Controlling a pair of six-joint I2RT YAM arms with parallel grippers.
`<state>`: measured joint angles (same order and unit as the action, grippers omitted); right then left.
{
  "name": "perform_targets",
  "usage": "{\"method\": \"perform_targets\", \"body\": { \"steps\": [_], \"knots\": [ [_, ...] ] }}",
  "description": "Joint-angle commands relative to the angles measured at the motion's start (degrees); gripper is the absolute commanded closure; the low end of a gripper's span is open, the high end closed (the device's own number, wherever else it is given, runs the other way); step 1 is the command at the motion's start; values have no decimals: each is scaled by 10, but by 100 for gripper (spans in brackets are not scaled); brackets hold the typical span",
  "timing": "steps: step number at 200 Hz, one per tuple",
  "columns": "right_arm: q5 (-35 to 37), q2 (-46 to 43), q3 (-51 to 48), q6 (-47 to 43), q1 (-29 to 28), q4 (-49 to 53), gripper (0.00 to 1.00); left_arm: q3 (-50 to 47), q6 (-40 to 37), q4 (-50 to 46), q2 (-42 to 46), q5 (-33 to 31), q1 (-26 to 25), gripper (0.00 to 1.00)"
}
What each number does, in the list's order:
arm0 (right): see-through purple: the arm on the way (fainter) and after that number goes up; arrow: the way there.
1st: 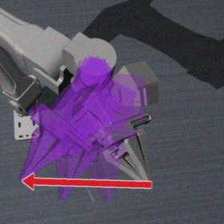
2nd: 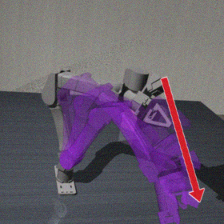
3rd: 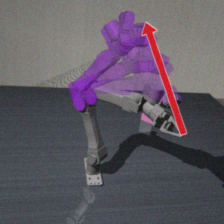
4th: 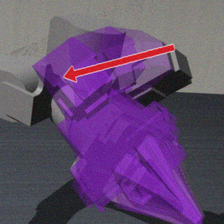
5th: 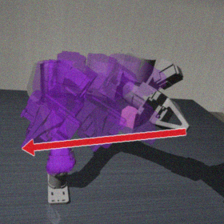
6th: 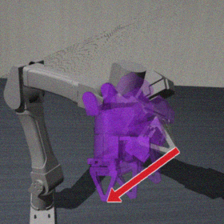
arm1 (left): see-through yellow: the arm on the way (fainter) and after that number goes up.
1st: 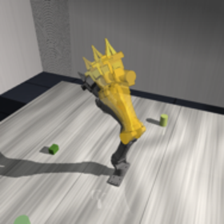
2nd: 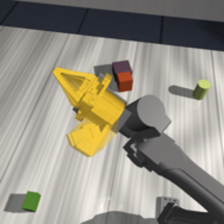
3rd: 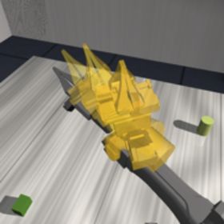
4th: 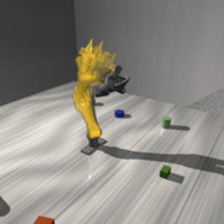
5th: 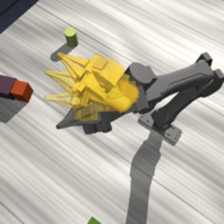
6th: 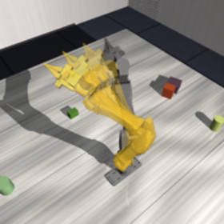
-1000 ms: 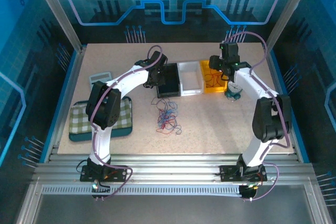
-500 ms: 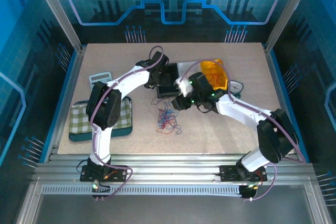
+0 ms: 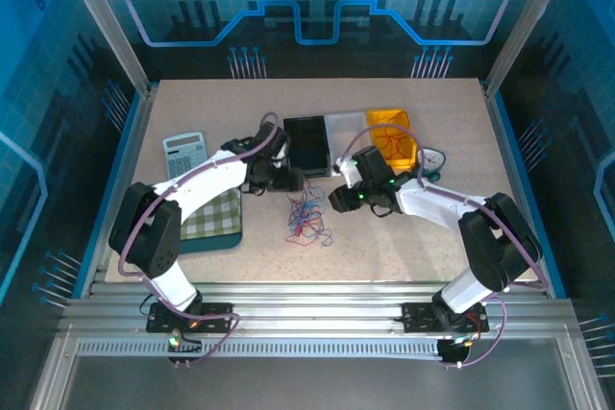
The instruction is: Untangle the cables
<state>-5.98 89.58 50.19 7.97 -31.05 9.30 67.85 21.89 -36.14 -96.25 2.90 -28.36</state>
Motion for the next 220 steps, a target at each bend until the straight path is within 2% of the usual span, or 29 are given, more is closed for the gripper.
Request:
{"method": "perform_targets", "body": {
  "steps": [1, 26, 44, 56, 63, 70, 91, 115, 188, 220],
  "knots": [
    [12, -19, -4, 9, 4, -18, 51, -24, -54, 12, -6, 151, -22, 10],
    [17, -21, -6, 6, 4, -15, 52, -24, -56, 17, -33, 157, -28, 8],
    [9, -26, -7, 10, 4, -14, 52, -13, -55, 19, -62, 151, -29, 14],
    [-2, -29, -10, 10, 2, -16, 51, 0, -50, 24, -85, 142, -30, 22],
    [-10, -30, -11, 7, 2, -16, 51, 12, -52, 24, -100, 139, -30, 30],
    [-18, -30, -11, 3, 0, -16, 51, 24, -54, 23, -113, 135, -30, 44],
    [-43, -30, -8, -10, -8, -8, 52, 56, -53, 16, -145, 123, -29, 77],
    [-76, -23, -10, -16, -14, -2, 53, 68, -46, 21, -158, 140, -28, 100],
    [-185, 31, 21, -47, -35, 41, 66, 28, -30, 66, -134, 178, -19, 100],
    [-168, 53, 20, -42, -38, 29, 75, 18, -31, 73, -128, 175, -16, 100]
  ]
}}
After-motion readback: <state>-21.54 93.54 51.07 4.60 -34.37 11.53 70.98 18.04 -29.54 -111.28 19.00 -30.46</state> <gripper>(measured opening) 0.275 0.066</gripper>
